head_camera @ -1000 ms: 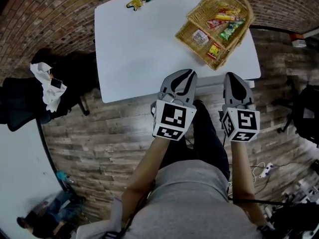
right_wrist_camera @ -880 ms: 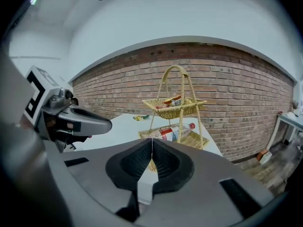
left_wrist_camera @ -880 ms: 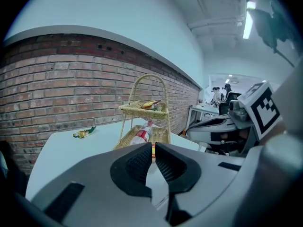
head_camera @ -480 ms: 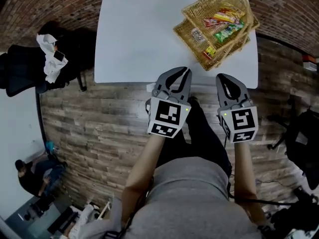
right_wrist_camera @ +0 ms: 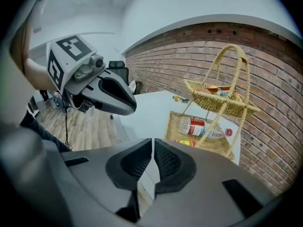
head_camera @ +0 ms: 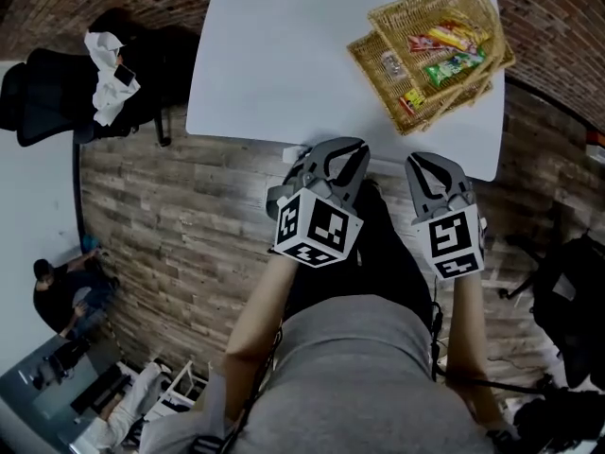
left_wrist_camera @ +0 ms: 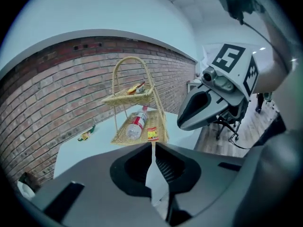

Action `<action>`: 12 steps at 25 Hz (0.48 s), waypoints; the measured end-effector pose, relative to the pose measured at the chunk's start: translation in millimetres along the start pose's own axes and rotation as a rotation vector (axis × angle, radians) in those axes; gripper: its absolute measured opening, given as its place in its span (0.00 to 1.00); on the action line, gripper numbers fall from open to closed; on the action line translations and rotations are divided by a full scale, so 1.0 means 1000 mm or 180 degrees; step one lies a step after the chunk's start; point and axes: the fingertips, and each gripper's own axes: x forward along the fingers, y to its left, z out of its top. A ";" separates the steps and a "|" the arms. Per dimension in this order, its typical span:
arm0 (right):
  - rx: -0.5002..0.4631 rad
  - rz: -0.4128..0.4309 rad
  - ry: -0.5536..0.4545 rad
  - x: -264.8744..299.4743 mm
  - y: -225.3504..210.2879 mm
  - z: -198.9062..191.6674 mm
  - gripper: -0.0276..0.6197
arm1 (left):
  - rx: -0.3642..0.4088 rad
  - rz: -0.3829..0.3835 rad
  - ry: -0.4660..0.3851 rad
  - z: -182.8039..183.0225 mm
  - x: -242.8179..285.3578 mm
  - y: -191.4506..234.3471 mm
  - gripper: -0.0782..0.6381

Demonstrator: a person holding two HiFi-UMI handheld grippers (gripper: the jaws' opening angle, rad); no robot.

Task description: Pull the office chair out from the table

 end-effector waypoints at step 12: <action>-0.0717 0.0594 0.0382 0.017 0.038 -0.003 0.28 | 0.0420 -0.0798 0.0207 -0.025 0.003 -0.027 0.28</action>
